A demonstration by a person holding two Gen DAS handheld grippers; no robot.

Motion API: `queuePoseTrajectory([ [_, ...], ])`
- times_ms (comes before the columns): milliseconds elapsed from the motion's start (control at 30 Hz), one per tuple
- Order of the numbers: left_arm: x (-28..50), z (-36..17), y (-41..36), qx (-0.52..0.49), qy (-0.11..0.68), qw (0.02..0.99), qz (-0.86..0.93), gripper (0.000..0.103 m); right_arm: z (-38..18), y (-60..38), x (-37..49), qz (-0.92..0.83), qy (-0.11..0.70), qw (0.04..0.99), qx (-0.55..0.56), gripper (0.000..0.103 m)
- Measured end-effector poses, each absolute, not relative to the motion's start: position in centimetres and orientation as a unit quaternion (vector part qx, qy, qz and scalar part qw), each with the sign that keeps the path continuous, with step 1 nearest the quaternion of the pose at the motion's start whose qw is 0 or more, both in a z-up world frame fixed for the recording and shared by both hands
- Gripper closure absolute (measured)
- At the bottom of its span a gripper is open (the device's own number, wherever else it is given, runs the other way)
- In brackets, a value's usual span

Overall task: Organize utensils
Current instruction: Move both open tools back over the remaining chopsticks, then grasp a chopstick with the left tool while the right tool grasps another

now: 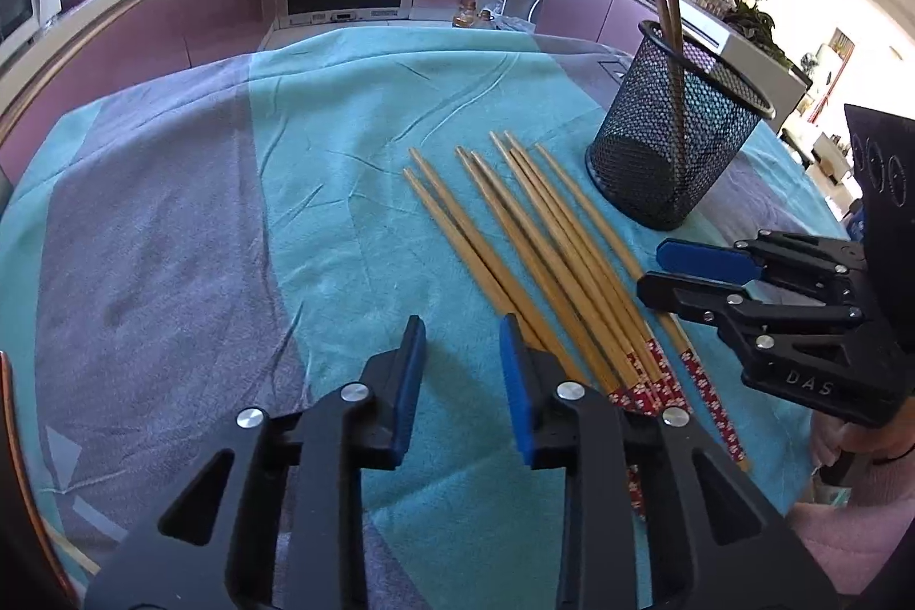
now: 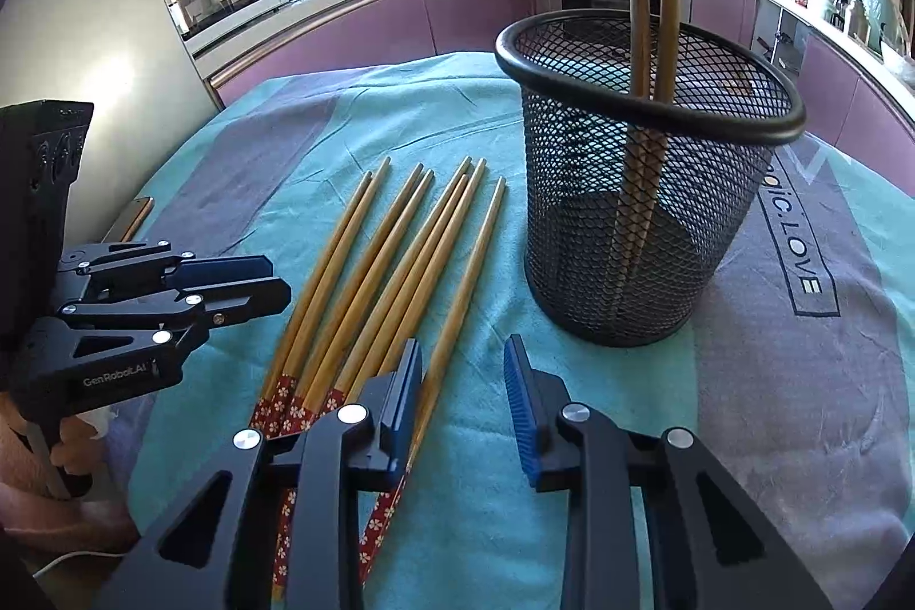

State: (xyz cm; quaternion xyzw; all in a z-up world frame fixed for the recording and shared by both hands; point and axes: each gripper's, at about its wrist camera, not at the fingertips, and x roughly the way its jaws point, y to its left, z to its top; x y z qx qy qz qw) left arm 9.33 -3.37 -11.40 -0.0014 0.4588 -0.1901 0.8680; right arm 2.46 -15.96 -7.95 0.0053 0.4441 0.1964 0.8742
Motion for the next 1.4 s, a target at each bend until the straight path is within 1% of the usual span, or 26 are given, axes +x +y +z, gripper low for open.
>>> queuePoseTrajectory([
  [67,9.3,-11.3,-3.2,-0.016,0.457,0.867,-0.199,0.067,-7.9,-15.6,2.6,0.198,0.444,0.874,0.005,0.075],
  [100,9.3,-11.2,-3.3,-0.018,0.455,0.867,-0.202,0.067,-8.0,-15.6,2.6,0.199,0.444,0.874,0.005,0.075],
  [400,9.9,-11.9,-4.2,0.003,0.460,0.866,-0.195,0.066,-8.1,-15.9,2.6,0.193,0.445,0.875,-0.001,0.075],
  [467,10.0,-11.9,-4.4,0.011,0.461,0.867,-0.190,0.070,-8.1,-15.8,2.6,0.192,0.444,0.875,-0.004,0.075],
  [633,10.1,-11.6,-4.4,0.020,0.465,0.864,-0.190,0.077,-8.1,-15.7,2.6,0.190,0.444,0.876,-0.010,0.076],
  [700,10.2,-11.8,-4.0,0.018,0.467,0.863,-0.191,0.077,-8.1,-15.5,2.7,0.188,0.443,0.876,-0.014,0.076],
  [800,10.6,-11.9,-3.9,0.023,0.468,0.865,-0.182,0.073,-8.2,-14.9,3.1,0.183,0.440,0.879,-0.023,0.075],
  [900,11.2,-11.9,-3.7,0.022,0.468,0.866,-0.176,0.074,-8.3,-14.7,3.7,0.179,0.436,0.882,-0.024,0.075],
  [967,11.6,-11.9,-3.8,0.020,0.468,0.867,-0.170,0.081,-8.3,-14.8,3.9,0.176,0.435,0.883,-0.020,0.079],
  [1033,11.9,-11.9,-3.7,0.016,0.469,0.868,-0.164,0.087,-8.4,-15.1,3.9,0.176,0.435,0.883,-0.009,0.088],
  [1100,12.0,-12.0,-3.5,0.006,0.470,0.868,-0.162,0.088,-8.4,-15.4,3.9,0.178,0.437,0.882,0.001,0.093],
  [1233,11.7,-12.0,-3.1,-0.013,0.468,0.869,-0.157,0.092,-8.4,-16.1,3.7,0.182,0.438,0.880,0.023,0.097],
  [1400,11.2,-11.8,-2.2,-0.032,0.467,0.871,-0.149,0.095,-7.8,-16.6,3.3,0.191,0.432,0.881,0.038,0.097],
])
